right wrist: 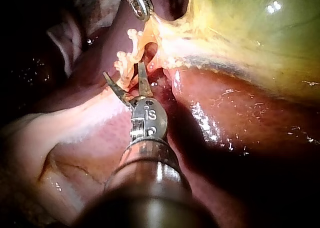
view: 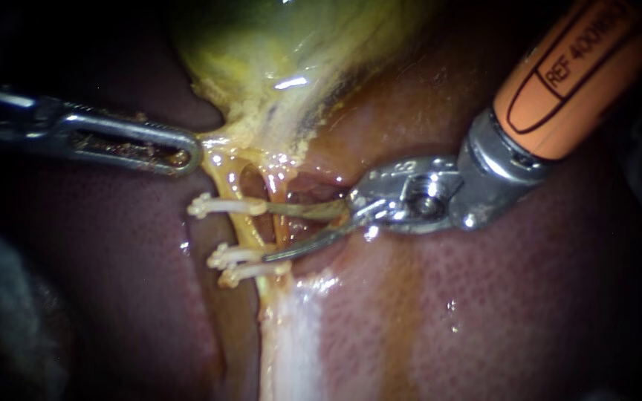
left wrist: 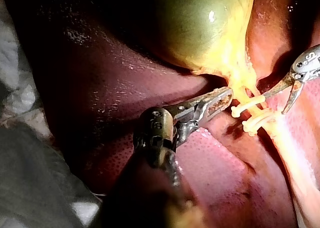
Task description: Go to the cutting position left tube
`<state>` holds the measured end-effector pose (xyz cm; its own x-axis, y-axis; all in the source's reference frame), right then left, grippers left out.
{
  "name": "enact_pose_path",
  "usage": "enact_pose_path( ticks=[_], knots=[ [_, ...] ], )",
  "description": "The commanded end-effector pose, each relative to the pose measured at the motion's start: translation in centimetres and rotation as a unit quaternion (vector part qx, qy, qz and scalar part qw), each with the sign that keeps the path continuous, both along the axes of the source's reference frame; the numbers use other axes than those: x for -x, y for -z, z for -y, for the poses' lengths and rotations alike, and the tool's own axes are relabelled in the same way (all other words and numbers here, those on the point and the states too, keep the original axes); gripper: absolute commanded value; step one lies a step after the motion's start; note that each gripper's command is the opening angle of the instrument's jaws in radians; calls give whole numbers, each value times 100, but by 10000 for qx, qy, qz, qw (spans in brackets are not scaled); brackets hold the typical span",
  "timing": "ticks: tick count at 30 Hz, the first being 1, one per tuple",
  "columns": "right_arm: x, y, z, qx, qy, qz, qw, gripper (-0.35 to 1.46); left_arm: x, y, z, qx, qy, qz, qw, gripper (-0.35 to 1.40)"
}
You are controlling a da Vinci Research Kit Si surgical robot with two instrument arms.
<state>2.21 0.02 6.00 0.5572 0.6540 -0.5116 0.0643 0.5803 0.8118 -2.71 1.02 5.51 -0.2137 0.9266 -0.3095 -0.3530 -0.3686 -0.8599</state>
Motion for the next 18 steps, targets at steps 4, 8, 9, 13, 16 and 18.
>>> enact_pose_path(
  ticks=[4,8,9,13,16,18],
  knots=[
    [-1,-16,7,-52,63,27,10000,136,0,0,0,0,1,0,10000,-35],
    [-8,-23,4,-78,42,40,10000,136,0,0,0,0,1,0,10000,-35],
    [-10,-24,4,-76,37,43,10000,136,0,0,0,0,1,0,10000,-35],
    [-19,-29,6,-146,49,46,9999,136,1,0,0,0,1,-1,10000,-35],
    [-26,-32,9,-280,-17,-60,9996,138,1,0,0,0,1,-1,10000,-35],
    [-31,-32,11,-395,-77,-239,9989,138,1,0,0,0,2,-1,10000,-35]
  ],
)
